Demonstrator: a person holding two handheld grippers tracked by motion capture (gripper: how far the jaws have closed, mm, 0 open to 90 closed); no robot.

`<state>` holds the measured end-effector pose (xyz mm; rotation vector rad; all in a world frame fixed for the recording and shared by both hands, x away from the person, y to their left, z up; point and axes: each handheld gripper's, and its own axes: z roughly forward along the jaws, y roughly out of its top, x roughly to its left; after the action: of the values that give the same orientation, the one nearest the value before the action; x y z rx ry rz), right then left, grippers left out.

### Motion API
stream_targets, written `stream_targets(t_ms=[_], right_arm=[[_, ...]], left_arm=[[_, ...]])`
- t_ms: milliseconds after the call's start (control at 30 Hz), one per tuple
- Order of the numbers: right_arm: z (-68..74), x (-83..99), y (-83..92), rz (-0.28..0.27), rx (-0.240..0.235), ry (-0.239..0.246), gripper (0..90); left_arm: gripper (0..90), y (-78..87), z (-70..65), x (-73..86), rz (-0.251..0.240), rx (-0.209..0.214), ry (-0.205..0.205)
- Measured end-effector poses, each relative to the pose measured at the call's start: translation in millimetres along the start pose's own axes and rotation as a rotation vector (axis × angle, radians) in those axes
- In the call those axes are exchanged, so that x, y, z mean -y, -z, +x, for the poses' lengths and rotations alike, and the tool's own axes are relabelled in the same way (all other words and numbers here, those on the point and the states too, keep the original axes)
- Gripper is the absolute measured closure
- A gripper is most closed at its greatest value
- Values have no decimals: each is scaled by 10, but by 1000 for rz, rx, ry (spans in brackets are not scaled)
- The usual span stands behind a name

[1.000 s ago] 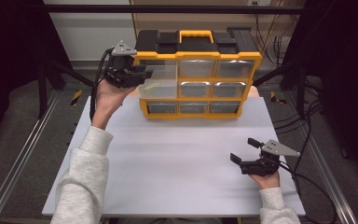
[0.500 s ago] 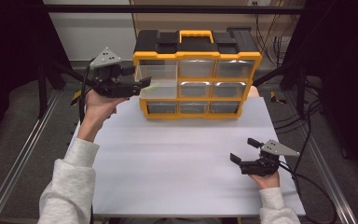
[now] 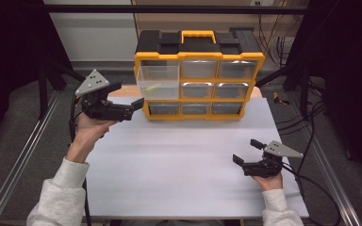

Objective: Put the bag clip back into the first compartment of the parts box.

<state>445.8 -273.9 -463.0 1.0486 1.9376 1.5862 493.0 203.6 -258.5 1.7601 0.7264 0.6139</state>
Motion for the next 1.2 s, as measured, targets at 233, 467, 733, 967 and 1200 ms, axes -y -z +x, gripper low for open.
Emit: stream_targets(t_ms=[233, 467, 733, 967, 1200], right_arm=[[-1, 0, 0, 0, 0, 1, 4], [-3, 3, -3, 2, 3, 3, 4], [-3, 4, -5, 1, 3, 5, 4], [1, 1, 0, 2, 2, -2, 3], [1, 1, -1, 2, 2, -3, 4]], left_arm=[[40, 73, 15, 359, -9, 8, 28], [37, 58, 11, 718, 2, 25, 45], [34, 50, 27, 1174, 24, 35, 78], [35, 69, 64, 1475, 36, 26, 100], [34, 88, 111, 1734, 67, 7, 125]])
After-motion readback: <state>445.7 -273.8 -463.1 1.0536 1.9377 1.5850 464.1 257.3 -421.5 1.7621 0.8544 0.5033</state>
